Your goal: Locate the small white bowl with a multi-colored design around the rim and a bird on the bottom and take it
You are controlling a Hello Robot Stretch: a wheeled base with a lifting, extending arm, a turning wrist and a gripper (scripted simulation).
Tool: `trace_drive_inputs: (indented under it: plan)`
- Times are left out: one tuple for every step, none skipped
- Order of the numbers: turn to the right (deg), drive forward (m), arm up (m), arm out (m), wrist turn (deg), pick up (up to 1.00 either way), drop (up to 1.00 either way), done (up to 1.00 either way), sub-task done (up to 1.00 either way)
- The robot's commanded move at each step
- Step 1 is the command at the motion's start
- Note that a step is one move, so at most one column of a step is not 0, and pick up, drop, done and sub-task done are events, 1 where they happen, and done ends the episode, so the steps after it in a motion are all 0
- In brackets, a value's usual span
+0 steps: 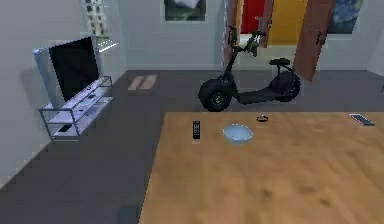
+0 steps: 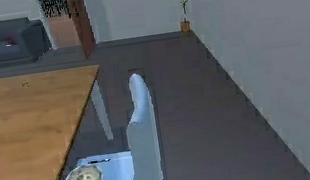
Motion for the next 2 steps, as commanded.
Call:
trace_drive_inputs:
  plan:
    - [-45.0,0.0,0.0,0.0,0.0,0.0,0.0,0.0,0.0]
    - [-45.0,0.0,0.0,0.0,0.0,0.0,0.0,0.0,0.0]
